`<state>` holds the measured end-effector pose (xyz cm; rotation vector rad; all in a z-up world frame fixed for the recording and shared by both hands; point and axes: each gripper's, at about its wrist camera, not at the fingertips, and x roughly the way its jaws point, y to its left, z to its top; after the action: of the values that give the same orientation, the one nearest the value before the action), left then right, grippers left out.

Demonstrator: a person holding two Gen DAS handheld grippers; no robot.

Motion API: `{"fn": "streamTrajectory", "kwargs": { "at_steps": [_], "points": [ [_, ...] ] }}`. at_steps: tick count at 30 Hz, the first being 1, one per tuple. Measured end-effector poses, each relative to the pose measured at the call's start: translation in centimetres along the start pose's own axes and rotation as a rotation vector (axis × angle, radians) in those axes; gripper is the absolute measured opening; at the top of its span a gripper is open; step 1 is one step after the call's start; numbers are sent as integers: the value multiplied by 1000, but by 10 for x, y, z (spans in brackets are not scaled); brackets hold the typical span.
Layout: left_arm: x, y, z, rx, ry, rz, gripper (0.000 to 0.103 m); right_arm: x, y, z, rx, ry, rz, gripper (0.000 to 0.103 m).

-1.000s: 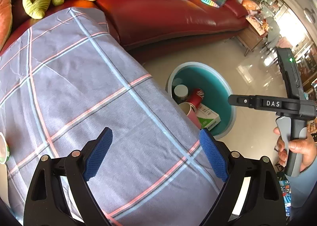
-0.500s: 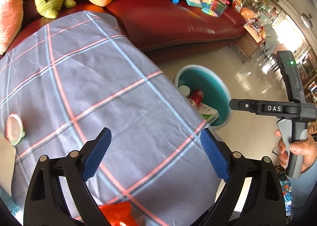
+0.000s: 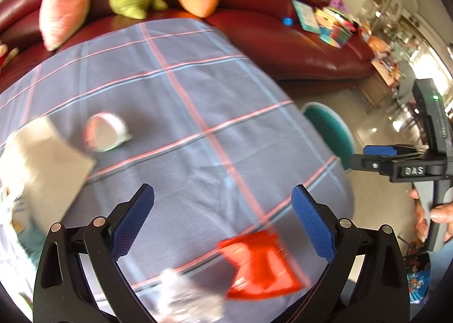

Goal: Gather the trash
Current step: 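Move both open tools back toward the orange bag and plastic wrap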

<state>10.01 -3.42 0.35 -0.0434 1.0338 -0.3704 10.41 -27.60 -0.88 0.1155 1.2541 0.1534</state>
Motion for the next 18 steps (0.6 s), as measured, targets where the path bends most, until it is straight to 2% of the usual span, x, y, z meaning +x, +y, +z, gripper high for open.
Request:
{"fn": "streamTrajectory", "kwargs": {
  "at_steps": [8,13,18],
  "points": [
    [-40,85,-35,-133,-32,81,98,14,99,-12,-234,54,41,80],
    [-59,122,-56,-183,-40,116,98,28,155,-27,-363,110,65,80],
    [-70,147,-75,-223,-46,134,98,42,197,-46,-438,163,98,80]
  ]
}}
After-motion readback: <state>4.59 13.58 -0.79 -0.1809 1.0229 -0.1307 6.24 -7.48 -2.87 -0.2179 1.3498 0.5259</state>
